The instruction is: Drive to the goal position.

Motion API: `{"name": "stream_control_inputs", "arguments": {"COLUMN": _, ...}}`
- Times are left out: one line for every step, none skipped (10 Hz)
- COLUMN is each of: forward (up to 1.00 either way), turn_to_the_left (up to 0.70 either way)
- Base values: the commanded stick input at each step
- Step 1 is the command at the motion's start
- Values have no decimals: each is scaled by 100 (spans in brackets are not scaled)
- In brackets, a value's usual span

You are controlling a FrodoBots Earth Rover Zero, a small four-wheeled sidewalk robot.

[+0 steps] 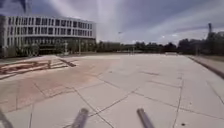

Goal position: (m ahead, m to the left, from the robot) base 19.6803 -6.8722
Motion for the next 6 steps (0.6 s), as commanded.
{"name": "stream_control_inputs", "arguments": {"forward": 50, "turn_to_the_left": 0}}
{"name": "stream_control_inputs", "arguments": {"forward": 50, "turn_to_the_left": 0}}
{"name": "stream_control_inputs", "arguments": {"forward": 50, "turn_to_the_left": 0}}
{"name": "stream_control_inputs", "arguments": {"forward": 50, "turn_to_the_left": 0}}
{"name": "stream_control_inputs", "arguments": {"forward": 50, "turn_to_the_left": 0}}
{"name": "stream_control_inputs", "arguments": {"forward": 50, "turn_to_the_left": 0}}
